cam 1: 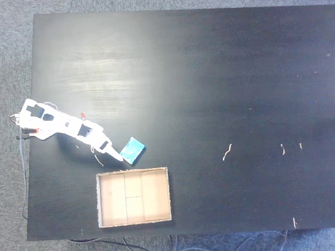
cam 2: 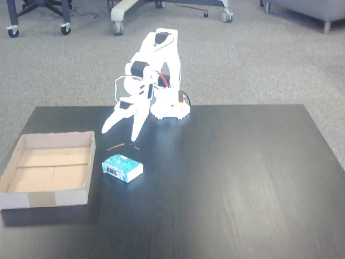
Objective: Pick the green block and drop it in the box on the right.
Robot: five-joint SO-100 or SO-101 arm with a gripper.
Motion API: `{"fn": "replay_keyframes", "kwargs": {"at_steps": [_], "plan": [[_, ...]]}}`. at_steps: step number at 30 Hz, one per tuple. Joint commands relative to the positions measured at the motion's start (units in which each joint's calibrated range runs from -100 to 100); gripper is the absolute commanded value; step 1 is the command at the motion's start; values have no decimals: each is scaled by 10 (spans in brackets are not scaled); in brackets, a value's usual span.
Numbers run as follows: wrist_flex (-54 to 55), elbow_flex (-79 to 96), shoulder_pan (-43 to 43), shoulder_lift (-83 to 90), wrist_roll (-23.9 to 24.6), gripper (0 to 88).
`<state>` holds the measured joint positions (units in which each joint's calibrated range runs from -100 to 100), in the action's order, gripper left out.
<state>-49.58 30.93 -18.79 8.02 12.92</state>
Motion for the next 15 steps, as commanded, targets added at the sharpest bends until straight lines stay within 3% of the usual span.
{"fn": "replay_keyframes", "kwargs": {"at_steps": [1, 12, 15], "plan": [[-25, -123, 0, -97, 4, 530], [-75, -385, 27, -355, -37, 574], [-130, -467, 32, -416, -51, 476]]}}
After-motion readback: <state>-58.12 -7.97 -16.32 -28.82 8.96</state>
